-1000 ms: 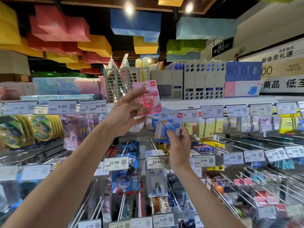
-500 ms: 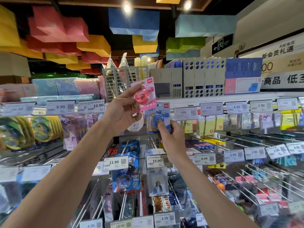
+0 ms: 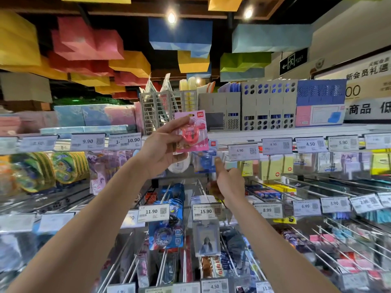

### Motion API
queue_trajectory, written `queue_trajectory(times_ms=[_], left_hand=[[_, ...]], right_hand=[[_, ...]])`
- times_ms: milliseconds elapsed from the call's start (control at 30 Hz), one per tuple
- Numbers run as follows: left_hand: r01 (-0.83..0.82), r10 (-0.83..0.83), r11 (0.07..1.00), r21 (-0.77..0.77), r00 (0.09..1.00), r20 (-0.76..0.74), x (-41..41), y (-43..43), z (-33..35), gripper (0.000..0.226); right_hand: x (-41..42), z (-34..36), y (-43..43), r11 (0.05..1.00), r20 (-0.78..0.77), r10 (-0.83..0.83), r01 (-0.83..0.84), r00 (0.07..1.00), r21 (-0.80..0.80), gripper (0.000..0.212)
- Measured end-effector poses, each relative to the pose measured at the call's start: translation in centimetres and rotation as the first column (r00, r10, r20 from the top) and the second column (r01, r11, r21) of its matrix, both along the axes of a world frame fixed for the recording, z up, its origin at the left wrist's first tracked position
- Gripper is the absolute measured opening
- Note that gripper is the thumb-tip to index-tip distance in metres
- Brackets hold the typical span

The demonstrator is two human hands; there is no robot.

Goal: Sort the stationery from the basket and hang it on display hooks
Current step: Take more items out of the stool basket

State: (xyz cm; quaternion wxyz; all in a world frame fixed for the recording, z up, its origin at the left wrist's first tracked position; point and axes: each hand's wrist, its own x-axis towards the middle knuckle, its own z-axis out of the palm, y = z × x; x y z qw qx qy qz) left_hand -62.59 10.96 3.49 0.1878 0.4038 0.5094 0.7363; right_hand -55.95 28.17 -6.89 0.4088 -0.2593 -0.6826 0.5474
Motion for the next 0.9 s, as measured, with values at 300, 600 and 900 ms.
queue_trajectory(times_ms=[300,600,900], left_hand=[[-0.109,0.104,0.994,-0.023,0.981,-0.166,0.6,0.5,-0.5,0.054],[-0.094,0.09,0.996,-0.011,0.974,-0.209,1.1,0.3,-0.6,0.052],[-0.097,0.086,0.995,-0.025,0.955,-0.285,0.4,-0.1,-0.8,0.043]], right_hand=[[3.7,3.4,-5.3,0.939,-0.381,0.336,-0.339,0.861,0.062,0.04],[2.9,4.2,-5.8,0.914,-0.491,0.35,-0.406,0.798,-0.008,0.028],[3.3,-0.1,-4.7,0.911,-0.628,0.246,-0.397,0.739,-0.11,0.012]])
